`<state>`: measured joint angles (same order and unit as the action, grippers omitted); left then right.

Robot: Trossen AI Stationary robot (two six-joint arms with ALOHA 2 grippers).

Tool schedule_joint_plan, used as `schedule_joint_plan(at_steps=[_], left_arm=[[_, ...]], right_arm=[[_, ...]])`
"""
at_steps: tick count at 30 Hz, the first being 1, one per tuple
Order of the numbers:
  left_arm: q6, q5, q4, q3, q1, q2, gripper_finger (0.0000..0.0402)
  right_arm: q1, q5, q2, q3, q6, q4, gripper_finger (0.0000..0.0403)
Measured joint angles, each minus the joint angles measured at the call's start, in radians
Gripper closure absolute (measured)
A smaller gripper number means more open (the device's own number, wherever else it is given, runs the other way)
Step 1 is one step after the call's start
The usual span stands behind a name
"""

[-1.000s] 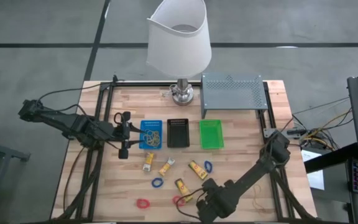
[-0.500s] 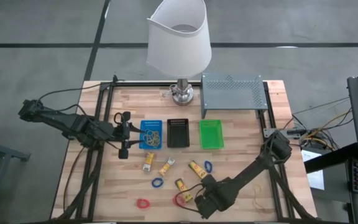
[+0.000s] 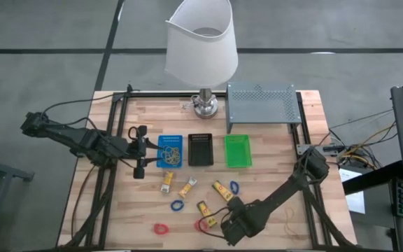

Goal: Pick & Place Office Desk Supplies
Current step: Put the yellow rubber band into the blue bin

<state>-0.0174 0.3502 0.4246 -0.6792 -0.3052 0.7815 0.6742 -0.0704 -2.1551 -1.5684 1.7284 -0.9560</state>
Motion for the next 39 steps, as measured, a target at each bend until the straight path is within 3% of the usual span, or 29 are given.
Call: schedule_joint_plan(at_steps=[17,25,39], left_arm=[[0.0,0.0,0.0,0.0,0.0,0.0,0.0233],[0.0,0.0,0.0,0.0,0.0,0.0,0.0233],[0.0,0.0,0.0,0.0,0.0,0.0,0.0233]], right_arm=[[-0.001,-0.005,0.0,0.009,0.109,-0.007,0.0391],[-0.002,-0.018,0.0,-0.006,0.103,-0.022,0.0394],[0.036,-0.299,0.037,-0.149,0.054,-0.206,0.0395]])
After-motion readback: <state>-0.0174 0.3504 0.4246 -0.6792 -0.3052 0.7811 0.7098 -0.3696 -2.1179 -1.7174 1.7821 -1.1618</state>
